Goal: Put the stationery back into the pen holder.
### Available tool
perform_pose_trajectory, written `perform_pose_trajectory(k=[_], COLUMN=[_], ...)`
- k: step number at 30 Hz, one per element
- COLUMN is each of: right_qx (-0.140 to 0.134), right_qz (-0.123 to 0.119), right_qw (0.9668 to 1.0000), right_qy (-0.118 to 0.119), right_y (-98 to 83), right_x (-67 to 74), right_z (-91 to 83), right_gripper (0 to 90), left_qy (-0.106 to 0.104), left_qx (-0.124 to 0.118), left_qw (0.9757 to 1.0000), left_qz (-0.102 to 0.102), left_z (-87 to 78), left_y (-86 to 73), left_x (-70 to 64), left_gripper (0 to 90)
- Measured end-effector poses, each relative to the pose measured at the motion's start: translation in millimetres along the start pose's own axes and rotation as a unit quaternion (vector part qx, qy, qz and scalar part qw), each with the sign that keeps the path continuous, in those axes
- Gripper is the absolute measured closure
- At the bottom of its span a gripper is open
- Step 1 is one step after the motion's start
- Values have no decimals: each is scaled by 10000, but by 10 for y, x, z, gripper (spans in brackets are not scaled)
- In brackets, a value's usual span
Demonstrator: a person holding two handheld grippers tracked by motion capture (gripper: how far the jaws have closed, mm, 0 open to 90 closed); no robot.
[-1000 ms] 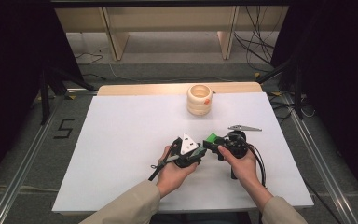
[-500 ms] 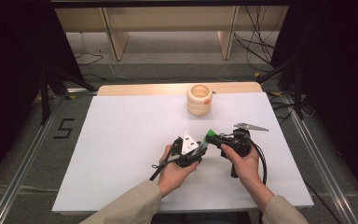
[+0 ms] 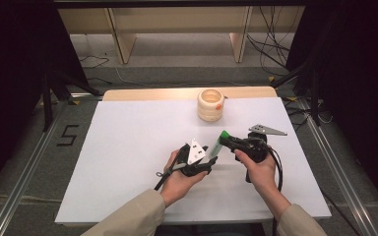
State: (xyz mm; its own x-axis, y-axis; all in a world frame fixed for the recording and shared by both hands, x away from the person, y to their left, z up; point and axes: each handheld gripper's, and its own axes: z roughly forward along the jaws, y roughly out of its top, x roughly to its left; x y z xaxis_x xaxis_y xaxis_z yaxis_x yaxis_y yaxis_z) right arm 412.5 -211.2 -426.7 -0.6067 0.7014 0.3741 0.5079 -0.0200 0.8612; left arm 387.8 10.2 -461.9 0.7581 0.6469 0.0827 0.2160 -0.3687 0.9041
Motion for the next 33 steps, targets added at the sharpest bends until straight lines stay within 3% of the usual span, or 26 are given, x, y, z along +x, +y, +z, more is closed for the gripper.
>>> perform_pose_trajectory(k=[1, 4, 9, 22, 33], right_qx=[0, -46, -55, -127, -193], right_qz=[0, -87, -165, -342, -409], right_qw=[10000, 9999, 9997, 9988, 9981], right_qy=[0, -101, -172, -328, -423], right_y=[0, 33, 51, 131, 198], right_x=[0, -4, -8, 3, 0], right_z=[0, -5, 2, 0, 7], right_gripper=[749, 749, 749, 748, 749], left_qy=[-45, -26, 6, 141, 335], left_qx=[67, 201, 276, 350, 424], left_qw=[10000, 9998, 9996, 9992, 9985], left_qz=[14, 15, 3, -122, -122], left_z=[-24, -104, -289, -787, -1082], left_y=[1, -12, -89, -327, -494], left_x=[13, 52, 157, 426, 591], left_gripper=[468, 332, 270, 241, 218])
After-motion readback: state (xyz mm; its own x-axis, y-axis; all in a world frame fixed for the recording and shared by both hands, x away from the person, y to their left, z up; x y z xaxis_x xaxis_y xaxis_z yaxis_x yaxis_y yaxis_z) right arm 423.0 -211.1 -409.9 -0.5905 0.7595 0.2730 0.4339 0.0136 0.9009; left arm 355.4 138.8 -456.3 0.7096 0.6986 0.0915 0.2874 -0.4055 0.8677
